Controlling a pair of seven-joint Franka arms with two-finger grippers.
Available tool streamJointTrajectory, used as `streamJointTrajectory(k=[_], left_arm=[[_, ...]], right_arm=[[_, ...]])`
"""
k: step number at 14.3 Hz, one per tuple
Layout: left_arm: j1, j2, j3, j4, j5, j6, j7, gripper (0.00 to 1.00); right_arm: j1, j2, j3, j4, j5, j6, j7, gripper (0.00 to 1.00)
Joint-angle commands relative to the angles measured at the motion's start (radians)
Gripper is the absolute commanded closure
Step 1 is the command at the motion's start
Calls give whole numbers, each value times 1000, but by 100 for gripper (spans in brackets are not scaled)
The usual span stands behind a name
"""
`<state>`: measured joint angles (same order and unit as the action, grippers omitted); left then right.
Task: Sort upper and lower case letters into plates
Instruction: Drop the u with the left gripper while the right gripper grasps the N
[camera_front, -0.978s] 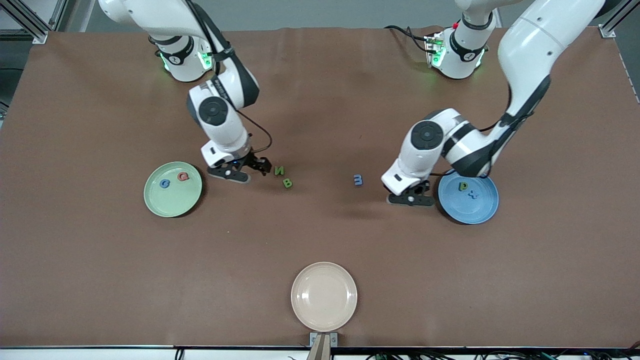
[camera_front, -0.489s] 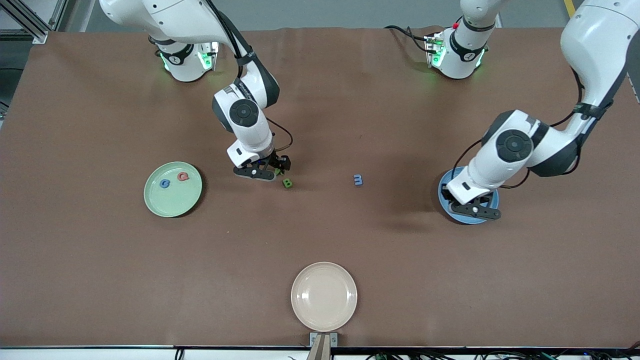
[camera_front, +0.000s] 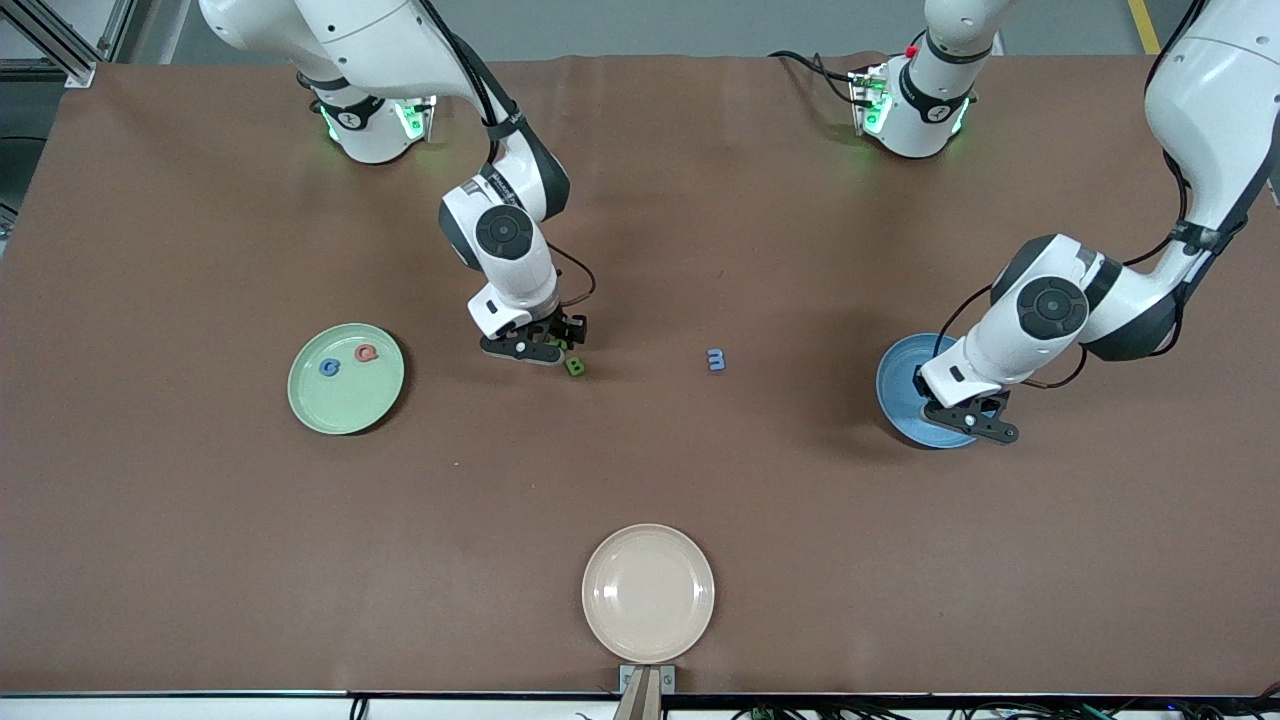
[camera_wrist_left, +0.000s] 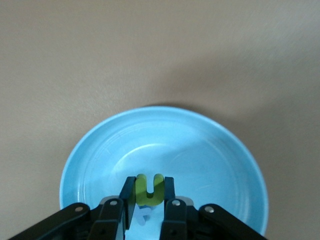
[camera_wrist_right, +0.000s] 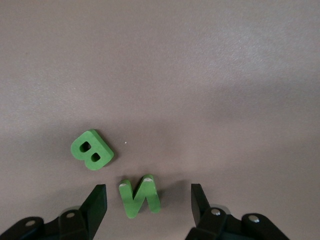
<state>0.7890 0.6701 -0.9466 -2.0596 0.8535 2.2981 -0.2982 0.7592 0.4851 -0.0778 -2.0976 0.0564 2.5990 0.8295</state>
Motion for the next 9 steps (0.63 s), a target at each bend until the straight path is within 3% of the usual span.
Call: streamJointTrajectory(k=[1, 6, 9], left_arm=[[7, 29, 8, 10, 32, 6, 37, 96], [-4, 43, 42, 13, 53, 37, 42, 91], [-5, 43, 42, 13, 53, 37, 41, 83]], right_arm=[[26, 16, -13, 11, 5, 15, 30, 32], [29, 43, -13, 13, 5, 44, 65, 47], [28, 43, -13, 13, 5, 42, 63, 77]])
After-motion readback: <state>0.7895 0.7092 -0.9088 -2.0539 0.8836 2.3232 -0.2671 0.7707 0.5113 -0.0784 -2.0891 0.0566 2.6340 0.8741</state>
